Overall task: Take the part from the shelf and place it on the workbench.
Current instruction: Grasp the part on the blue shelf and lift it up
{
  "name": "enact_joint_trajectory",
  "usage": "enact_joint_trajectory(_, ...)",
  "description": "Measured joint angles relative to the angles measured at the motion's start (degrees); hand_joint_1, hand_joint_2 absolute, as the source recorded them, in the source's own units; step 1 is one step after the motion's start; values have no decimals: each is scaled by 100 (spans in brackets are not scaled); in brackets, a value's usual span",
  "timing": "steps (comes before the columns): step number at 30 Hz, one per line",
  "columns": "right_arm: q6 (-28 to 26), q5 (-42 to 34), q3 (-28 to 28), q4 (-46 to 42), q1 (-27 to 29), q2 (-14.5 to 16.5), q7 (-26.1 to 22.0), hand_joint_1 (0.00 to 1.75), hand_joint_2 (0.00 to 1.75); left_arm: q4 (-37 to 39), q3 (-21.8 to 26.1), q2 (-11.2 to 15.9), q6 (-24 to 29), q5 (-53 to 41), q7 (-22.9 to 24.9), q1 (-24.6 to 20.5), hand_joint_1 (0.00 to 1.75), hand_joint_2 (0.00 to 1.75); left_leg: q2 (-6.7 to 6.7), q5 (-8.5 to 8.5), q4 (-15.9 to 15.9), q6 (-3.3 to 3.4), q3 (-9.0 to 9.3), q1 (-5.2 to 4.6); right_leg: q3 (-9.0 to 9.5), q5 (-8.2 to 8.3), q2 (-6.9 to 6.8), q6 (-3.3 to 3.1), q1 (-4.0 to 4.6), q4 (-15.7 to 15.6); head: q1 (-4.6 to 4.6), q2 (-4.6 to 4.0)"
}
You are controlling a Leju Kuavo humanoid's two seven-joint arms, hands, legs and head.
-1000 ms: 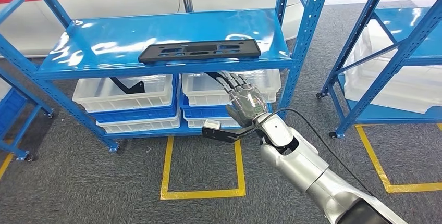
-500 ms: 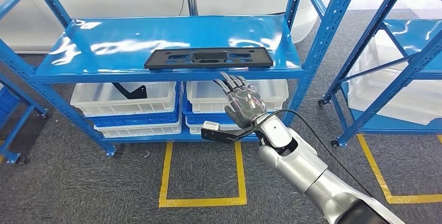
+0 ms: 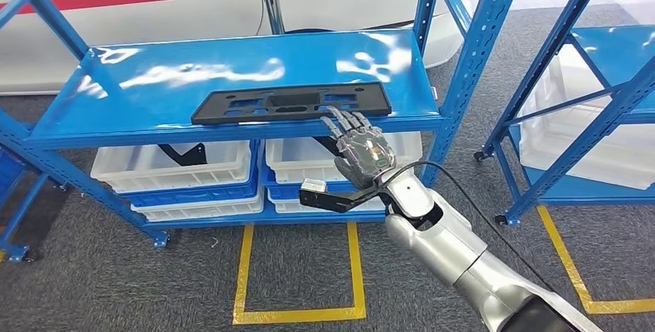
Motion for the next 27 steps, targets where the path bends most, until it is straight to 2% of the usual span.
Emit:
enact_joint_trajectory(1, 6, -3, 0, 0, -3, -2, 0, 0, 175, 2, 1, 2, 0, -4, 0, 1, 0, 0, -3, 298, -444, 47, 130, -26, 63, -50, 4, 17, 8, 2, 0, 0)
enact_joint_trajectory(2, 15, -5, 0, -1, -4, -1, 1, 0, 175, 3, 1, 3, 0, -8, 0, 0, 0, 0, -4, 508, -780, 95, 226, -52, 111, -95, 5, 43, 10, -7, -1, 0)
enact_joint_trajectory(3, 30, -9, 0, -1, -6, 2, 2, 0, 175, 5, 1, 4, 0, -11, 0, 0, 0, 0, -10, 631, -976, 139, 274, -77, 145, -126, 10, 76, 11, -13, -1, 0)
enact_joint_trajectory(5, 57, -26, 0, -2, -11, 11, 5, 0, 175, 7, 1, 4, 0, -16, 2, -2, 0, 0, -25, 618, -1040, 225, 318, -83, 176, -139, 17, 142, 10, 21, -1, 0)
enact_joint_trajectory(7, 70, -41, -1, -4, -20, 15, 7, 0, 175, 9, 1, 7, 2, -23, 2, -7, 0, 0, -43, 608, -1061, 304, 428, -49, 124, -225, 13, 199, 9, 225, 0, 0)
enact_joint_trajectory(8, 73, -43, -1, -5, -26, 15, 7, 0, 175, 10, 2, 10, 3, -25, 0, -13, 0, 0, -49, 596, -1068, 330, 488, -34, 8, -326, 9, 229, 4, 460, 0, 0)
enact_joint_trajectory(9, 76, -45, -1, -6, -25, 13, 7, 0, 175, 11, 2, 13, 5, -26, -2, -19, 0, 0, -53, 574, -1069, 347, 528, -26, -189, -465, 2, 261, -10, 811, 1, 1)
enact_joint_trajectory(11, 100, -60, 0, -7, -6, 6, 7, 0, 175, 13, 3, 16, 4, -25, -6, -20, 0, 0, -59, 505, -1068, 358, 593, -22, -698, -746, -2, 318, -42, 1576, 1, 1)
enact_joint_trajectory(12, 139, -84, 0, -7, 6, 3, 6, 0, 175, 13, 3, 16, 2, -25, -8, -11, 0, 0, -62, 462, -1067, 349, 635, -19, -894, -810, -4, 338, -54, 1778, 2, 1)
enact_joint_trajectory(13, 195, -117, 0, -7, 14, 1, 5, 0, 175, 13, 3, 15, 0, -24, -8, 0, 0, 0, -63, 415, -1066, 336, 688, -18, -990, -766, -8, 346, -63, 1769, 2, 0)
enact_joint_trajectory(14, 258, -153, 0, -7, 17, -1, 5, 0, 175, 13, 3, 15, -2, -24, -10, 10, 0, 0, -64, 364, -1066, 320, 755, -17, -972, -592, -11, 341, -67, 1540, 2, 0)
enact_joint_trajectory(16, 358, -214, 1, -6, 9, -4, 4, 0, 175, 13, 3, 14, -2, -24, -15, 14, 0, 0, -63, 258, -1066, 282, 898, -25, -726, 12, -16, 285, -53, 694, 2, 0)
enact_joint_trajectory(17, 387, -231, 3, -3, -1, -8, 4, 0, 175, 13, 3, 13, -2, -24, -17, 9, 0, 0, -64, 205, -1067, 253, 951, -35, -612, 223, -15, 249, -38, 329, 2, 0)
enact_joint_trajectory(18, 406, -245, 5, 0, -9, -11, 5, 0, 175, 13, 4, 12, 0, -24, -17, 2, 0, 0, -66, 157, -1075, 220, 984, -45, -534, 361, -12, 211, -23, 85, 2, 0)
enact_joint_trajectory(21, 425, -280, 9, 4, -31, -12, 8, 0, 175, 14, 5, 14, 1, -27, -17, -7, 0, 0, -65, 79, -1000, 126, 1022, -59, -439, 367, -10, 119, -33, -55, -1, 0)
enact_joint_trajectory(22, 426, -290, 9, 4, -44, -8, 8, 0, 175, 15, 5, 16, 0, -30, -17, -10, 0, 0, -57, 36, -867, 101, 981, -54, -399, 350, -15, 86, -48, -62, -1, 0)
enact_joint_trajectory(23, 428, -295, 9, 4, -59, -1, 8, 0, 175, 16, 5, 19, 1, -32, -17, -18, 0, 0, -49, -52, -638, 71, 864, -39, -358, 328, -20, 58, -57, -65, -1, 0)
enact_joint_trajectory(24, 432, -298, 9, 5, -72, 8, 8, 0, 175, 17, 5, 21, 1, -34, -17, -27, 0, 0, -41, -183, -271, 36, 656, -18, -325, 303, -25, 38, -62, -68, -1, 0)
enact_joint_trajectory(26, 449, -309, 15, 8, -77, 18, 7, 0, 175, 17, 5, 19, 0, -37, -14, -30, 0, 0, -37, -484, 589, -32, 114, 14, -273, 235, -31, 25, -48, -65, -1, 0)
enact_joint_trajectory(27, 462, -322, 21, 12, -71, 19, 2, 0, 175, 19, 5, 20, 0, -37, -10, -21, 0, 0, -36, -571, 851, -49, -103, 25, -239, 197, -18, 30, -44, -63, -1, 1)
